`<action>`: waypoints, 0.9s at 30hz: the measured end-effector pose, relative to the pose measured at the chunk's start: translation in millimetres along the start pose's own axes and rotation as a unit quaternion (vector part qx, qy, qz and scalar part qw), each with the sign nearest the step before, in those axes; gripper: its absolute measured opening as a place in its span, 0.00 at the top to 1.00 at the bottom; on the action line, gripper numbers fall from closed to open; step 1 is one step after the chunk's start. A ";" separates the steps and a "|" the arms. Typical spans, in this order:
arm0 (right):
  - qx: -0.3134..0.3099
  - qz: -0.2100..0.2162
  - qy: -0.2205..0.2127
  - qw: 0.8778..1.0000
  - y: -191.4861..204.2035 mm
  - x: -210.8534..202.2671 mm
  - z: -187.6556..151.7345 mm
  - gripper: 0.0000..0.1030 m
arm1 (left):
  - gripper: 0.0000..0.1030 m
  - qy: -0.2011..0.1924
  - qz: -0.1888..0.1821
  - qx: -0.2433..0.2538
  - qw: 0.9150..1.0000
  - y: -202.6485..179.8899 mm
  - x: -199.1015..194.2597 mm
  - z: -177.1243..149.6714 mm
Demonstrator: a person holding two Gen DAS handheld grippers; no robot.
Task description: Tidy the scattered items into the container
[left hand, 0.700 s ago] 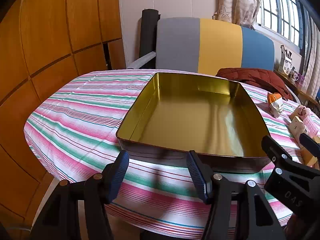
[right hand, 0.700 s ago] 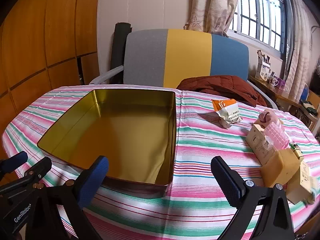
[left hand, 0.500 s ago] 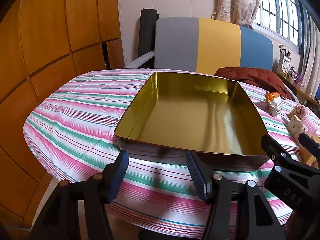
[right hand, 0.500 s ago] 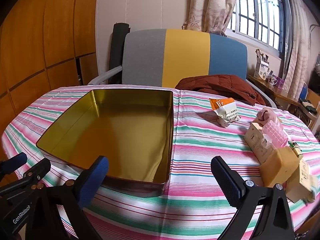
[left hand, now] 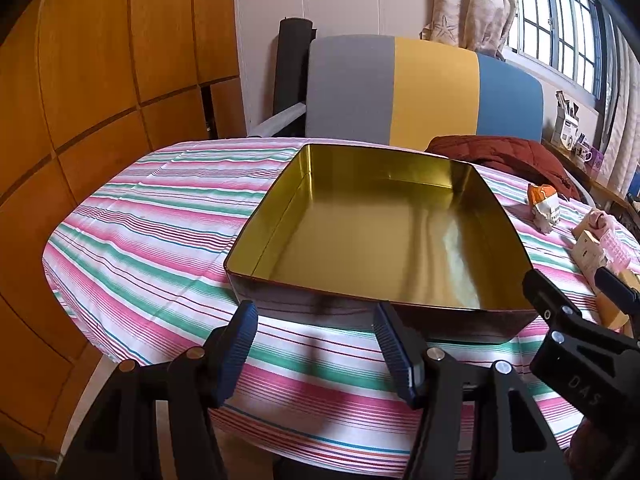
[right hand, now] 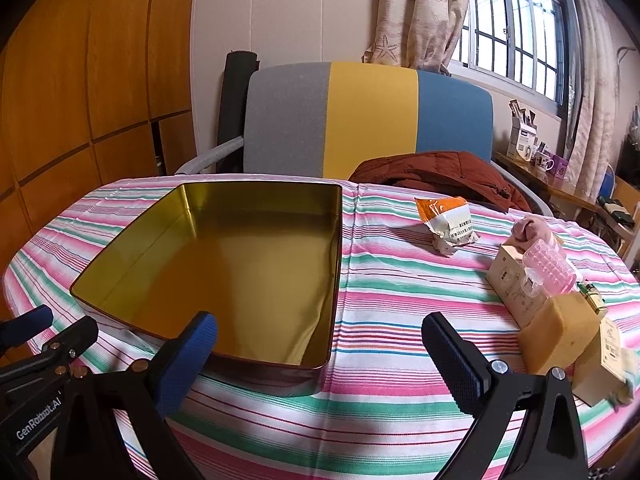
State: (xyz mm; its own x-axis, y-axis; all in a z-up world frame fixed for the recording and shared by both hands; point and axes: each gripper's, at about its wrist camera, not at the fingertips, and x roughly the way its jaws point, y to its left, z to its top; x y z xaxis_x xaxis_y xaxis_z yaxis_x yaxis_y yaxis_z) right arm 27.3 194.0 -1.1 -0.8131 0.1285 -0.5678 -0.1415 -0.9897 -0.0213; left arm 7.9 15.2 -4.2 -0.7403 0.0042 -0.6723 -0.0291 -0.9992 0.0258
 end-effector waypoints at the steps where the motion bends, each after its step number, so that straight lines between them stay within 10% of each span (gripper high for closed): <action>1: 0.000 0.000 0.000 1.000 -0.4 0.2 -0.1 0.00 | 0.41 0.000 0.001 0.000 1.000 0.1 0.1 0.1; 27: 0.019 -0.010 -0.017 1.000 -30.9 -14.1 -3.4 0.00 | 0.40 -0.010 -0.036 0.022 0.999 -18.9 -12.1 -2.0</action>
State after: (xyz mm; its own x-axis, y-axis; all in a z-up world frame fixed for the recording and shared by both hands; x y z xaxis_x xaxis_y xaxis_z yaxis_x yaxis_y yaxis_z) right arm 45.1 222.5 4.8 -0.8281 0.1509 -0.5399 -0.1793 -0.9838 0.0000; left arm 18.7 34.0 2.0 -0.7491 0.0765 -0.6580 -0.1111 -0.9937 0.0110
